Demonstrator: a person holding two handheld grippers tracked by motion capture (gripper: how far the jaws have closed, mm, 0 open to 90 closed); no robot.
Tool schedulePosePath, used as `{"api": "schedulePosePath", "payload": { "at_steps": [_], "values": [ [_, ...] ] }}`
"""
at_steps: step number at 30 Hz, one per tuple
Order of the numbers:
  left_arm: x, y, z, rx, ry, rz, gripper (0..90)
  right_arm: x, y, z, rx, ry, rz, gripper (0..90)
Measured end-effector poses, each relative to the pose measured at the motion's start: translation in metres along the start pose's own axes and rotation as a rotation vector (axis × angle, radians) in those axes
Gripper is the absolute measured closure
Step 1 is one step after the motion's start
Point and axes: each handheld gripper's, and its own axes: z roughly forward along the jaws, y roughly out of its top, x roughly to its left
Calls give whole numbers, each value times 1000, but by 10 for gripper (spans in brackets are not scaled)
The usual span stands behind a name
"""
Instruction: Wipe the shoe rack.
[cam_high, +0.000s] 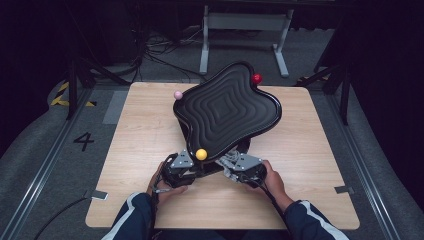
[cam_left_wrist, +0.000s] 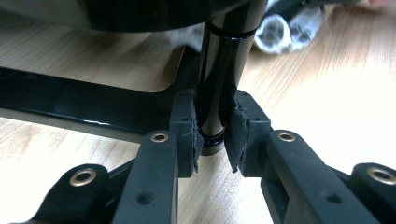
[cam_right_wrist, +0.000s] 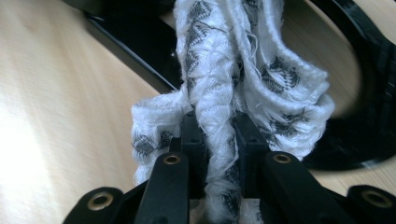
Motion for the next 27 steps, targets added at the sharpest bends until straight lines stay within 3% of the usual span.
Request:
{"api": "schedulePosePath", "payload": {
  "at_steps": [5, 8, 13, 22, 27],
  "values": [
    [0, -1, 0, -5, -5, -5, 731, 16, 15, 7, -4, 40, -52, 778],
    [1, -1, 1, -8, -11, 3, 731, 21, 24, 11, -12, 81, -33, 777],
    [1, -1, 1, -11, -10, 0, 731, 34, 36, 18, -23, 106, -46, 773],
    [2, -2, 3, -20, -10, 6, 731, 35, 36, 18, -9, 81, -45, 782],
    [2, -1, 4, -27, -8, 4, 732, 19, 29, 15, 3, 81, 18, 785]
  ]
}}
